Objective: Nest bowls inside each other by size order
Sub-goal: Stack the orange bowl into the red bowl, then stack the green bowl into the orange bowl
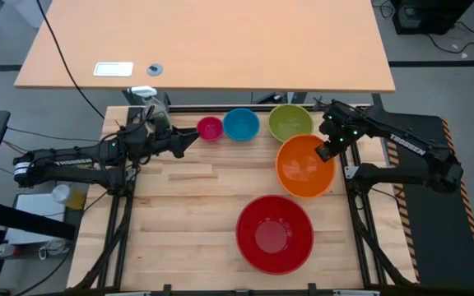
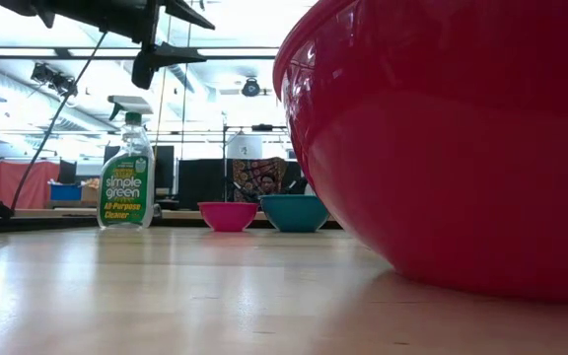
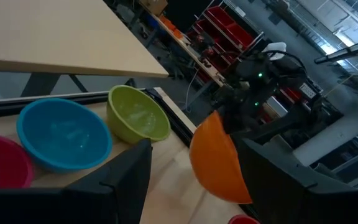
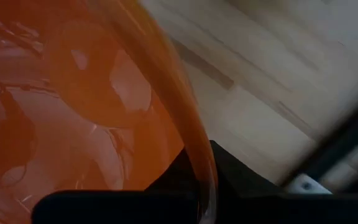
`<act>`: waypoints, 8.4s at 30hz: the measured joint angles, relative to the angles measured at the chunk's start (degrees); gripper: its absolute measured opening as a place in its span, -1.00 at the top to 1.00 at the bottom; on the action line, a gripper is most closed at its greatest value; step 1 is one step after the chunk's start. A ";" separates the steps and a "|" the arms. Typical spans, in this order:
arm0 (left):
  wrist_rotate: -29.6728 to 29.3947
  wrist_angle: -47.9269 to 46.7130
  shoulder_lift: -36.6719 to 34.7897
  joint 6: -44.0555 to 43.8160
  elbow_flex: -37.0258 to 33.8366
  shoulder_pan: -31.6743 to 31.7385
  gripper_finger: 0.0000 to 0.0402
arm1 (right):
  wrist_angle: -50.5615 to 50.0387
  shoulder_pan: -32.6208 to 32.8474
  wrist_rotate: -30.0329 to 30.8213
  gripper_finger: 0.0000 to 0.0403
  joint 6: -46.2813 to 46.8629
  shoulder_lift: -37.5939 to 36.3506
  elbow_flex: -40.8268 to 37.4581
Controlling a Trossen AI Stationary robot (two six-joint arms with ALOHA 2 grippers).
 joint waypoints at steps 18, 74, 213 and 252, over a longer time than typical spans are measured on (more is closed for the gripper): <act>1.39 3.75 0.24 5.84 0.02 0.00 -0.21 | 25.05 18.89 -12.59 0.88 13.27 -0.32 0.09; 12.54 4.70 0.20 4.62 0.02 -0.04 -0.21 | 3.64 47.13 1.30 0.10 18.67 34.73 22.25; 12.84 -1.77 15.98 -5.62 9.79 9.77 0.04 | 29.88 -21.79 6.20 0.80 -18.66 36.68 3.08; 13.76 -9.46 9.35 5.94 9.79 8.41 0.04 | 25.40 16.61 -4.93 0.90 2.22 10.82 2.75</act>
